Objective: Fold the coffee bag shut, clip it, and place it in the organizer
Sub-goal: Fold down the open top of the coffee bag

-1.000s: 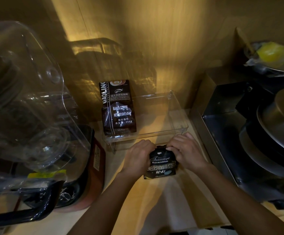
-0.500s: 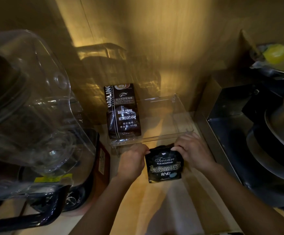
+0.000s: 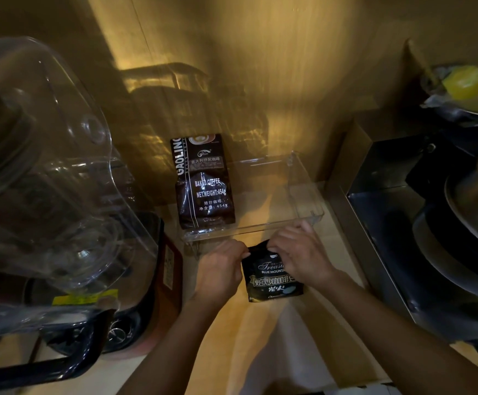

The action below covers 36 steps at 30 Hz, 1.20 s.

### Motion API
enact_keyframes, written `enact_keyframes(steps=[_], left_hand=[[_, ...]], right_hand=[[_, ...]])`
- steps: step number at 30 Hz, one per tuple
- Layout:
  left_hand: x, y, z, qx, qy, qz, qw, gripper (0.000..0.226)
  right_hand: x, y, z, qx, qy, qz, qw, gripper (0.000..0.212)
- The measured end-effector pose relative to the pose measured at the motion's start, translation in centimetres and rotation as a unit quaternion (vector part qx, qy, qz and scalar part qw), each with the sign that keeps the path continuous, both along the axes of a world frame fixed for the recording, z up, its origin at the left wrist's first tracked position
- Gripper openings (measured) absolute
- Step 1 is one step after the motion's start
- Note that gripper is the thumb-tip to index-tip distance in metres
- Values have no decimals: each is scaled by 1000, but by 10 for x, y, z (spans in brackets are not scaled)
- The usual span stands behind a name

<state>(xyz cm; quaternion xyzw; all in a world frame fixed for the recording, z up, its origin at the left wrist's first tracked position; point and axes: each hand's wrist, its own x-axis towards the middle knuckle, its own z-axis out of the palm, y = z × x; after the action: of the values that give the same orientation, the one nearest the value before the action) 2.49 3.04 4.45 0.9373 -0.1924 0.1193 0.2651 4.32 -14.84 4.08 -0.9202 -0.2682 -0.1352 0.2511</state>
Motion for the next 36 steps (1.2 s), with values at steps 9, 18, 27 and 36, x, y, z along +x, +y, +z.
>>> enact_keyframes(steps=[9,18,27,36], left_hand=[[3,-3,3,-11,9,0,1000,12],[5,3,-3,-23,40,39,998,10],[8,-3,4,78,-3,39,996,6],[20,-67,9,95,-15,-63,993,17]], right_hand=[[2,-33,-13,57,35,-95,993,27],[6,-38,-12,77,70,-65,992,6],[0,-42,-6,129,77,-92,984,8],[-1,-35,-4,163,117,-101,974,6]])
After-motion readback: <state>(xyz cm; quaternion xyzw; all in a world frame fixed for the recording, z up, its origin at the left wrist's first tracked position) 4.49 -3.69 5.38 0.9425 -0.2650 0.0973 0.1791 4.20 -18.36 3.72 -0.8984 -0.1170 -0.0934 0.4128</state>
